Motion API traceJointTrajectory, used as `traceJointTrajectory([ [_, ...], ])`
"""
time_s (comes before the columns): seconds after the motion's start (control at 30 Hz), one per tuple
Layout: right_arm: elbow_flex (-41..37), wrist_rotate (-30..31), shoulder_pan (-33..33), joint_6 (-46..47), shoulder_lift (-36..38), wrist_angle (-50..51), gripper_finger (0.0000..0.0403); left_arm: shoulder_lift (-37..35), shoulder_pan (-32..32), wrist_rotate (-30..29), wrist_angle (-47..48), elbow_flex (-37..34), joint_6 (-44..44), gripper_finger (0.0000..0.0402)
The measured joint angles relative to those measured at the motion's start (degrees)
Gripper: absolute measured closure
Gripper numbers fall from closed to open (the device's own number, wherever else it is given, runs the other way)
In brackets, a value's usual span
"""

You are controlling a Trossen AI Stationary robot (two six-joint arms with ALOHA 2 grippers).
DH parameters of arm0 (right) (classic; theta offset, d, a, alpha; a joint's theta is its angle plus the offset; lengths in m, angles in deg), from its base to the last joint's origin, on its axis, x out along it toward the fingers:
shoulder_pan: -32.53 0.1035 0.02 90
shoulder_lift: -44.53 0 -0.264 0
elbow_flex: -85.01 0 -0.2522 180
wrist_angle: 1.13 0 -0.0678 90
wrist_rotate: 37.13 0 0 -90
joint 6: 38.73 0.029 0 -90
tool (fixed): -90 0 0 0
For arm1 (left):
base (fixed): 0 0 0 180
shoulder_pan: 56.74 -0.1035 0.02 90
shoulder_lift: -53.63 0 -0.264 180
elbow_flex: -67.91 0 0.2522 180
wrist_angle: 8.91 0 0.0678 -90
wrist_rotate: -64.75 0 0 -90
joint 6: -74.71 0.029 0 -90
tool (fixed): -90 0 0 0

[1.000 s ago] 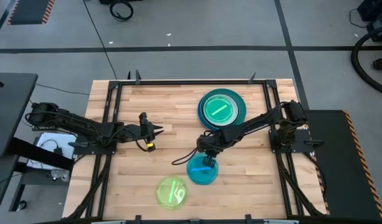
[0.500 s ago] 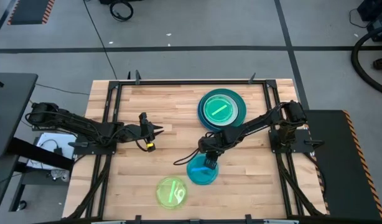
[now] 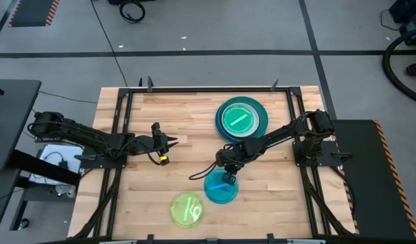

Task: Stack plastic plates
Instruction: Stack the light blue plate on top of the light green plate

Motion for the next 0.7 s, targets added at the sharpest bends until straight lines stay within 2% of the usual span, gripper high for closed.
traceJointTrajectory([
  [0.27,0.1,-0.5,-0.7,-1.5,0.1,0.3,0.0398,0.0,0.0,0.0,0.0,0.0,0.0,0.0322],
  [0.7,7.6,-1.2,-3.4,-7.4,1.3,11.9,0.0401,0.0,0.0,0.0,0.1,0.0,0.0,0.0322],
])
